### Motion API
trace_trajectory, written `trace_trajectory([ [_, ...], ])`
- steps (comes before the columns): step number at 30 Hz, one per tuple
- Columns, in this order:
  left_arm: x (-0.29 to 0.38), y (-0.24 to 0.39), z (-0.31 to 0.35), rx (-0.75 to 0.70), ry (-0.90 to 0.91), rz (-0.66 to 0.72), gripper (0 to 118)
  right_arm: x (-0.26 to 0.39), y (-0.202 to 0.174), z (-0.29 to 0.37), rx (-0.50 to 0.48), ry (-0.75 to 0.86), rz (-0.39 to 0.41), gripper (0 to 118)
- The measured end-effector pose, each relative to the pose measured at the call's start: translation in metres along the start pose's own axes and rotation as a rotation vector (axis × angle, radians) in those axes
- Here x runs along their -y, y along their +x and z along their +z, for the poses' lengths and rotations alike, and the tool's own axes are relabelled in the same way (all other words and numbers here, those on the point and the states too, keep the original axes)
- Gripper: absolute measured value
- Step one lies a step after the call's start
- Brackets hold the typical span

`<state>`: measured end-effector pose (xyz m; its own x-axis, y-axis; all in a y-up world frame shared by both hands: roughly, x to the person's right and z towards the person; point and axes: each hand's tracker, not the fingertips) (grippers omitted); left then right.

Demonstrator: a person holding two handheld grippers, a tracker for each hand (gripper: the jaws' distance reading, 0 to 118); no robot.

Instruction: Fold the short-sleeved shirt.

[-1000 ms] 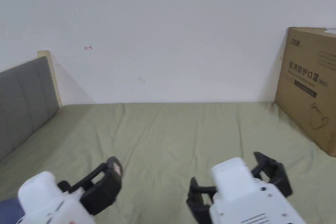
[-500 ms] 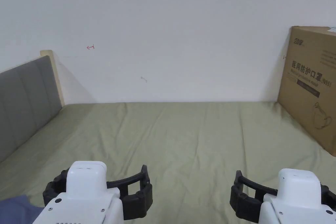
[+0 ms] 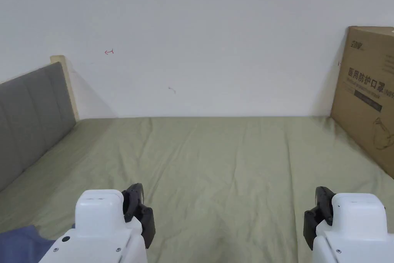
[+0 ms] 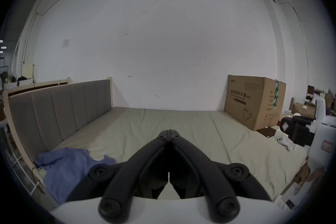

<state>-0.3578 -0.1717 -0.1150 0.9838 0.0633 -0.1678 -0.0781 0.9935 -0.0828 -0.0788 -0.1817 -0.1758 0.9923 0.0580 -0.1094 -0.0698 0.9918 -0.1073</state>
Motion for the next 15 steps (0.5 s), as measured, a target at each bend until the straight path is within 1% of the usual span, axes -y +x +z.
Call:
trace_trajectory([
  [1,-0.001,-0.001,-0.001,-0.004,-0.002,0.001,0,0.000,0.002,-0.001,-0.017,0.001,-0.012,1],
  [6,-0.002,-0.008,0.000,-0.011,-0.006,0.027,0,-0.003,-0.005,-0.002,-0.017,0.002,0.033,1],
  [7,-0.003,-0.009,0.001,-0.019,-0.011,0.025,0,-0.004,-0.007,-0.002,-0.025,0.001,0.029,1],
  [9,-0.005,-0.013,0.005,-0.025,-0.011,0.023,0,-0.007,-0.015,-0.003,-0.072,-0.007,0.033,1],
  [12,-0.011,-0.023,0.018,-0.046,0.002,0.028,0,-0.013,-0.037,-0.004,-0.123,0.020,0.084,1],
  [13,-0.013,-0.027,0.024,-0.059,0.004,0.022,0,-0.015,-0.046,-0.006,-0.155,0.029,0.089,1],
  [15,-0.018,-0.039,0.038,-0.118,0.026,0.015,0,-0.021,-0.064,-0.010,-0.241,0.025,0.073,1],
])
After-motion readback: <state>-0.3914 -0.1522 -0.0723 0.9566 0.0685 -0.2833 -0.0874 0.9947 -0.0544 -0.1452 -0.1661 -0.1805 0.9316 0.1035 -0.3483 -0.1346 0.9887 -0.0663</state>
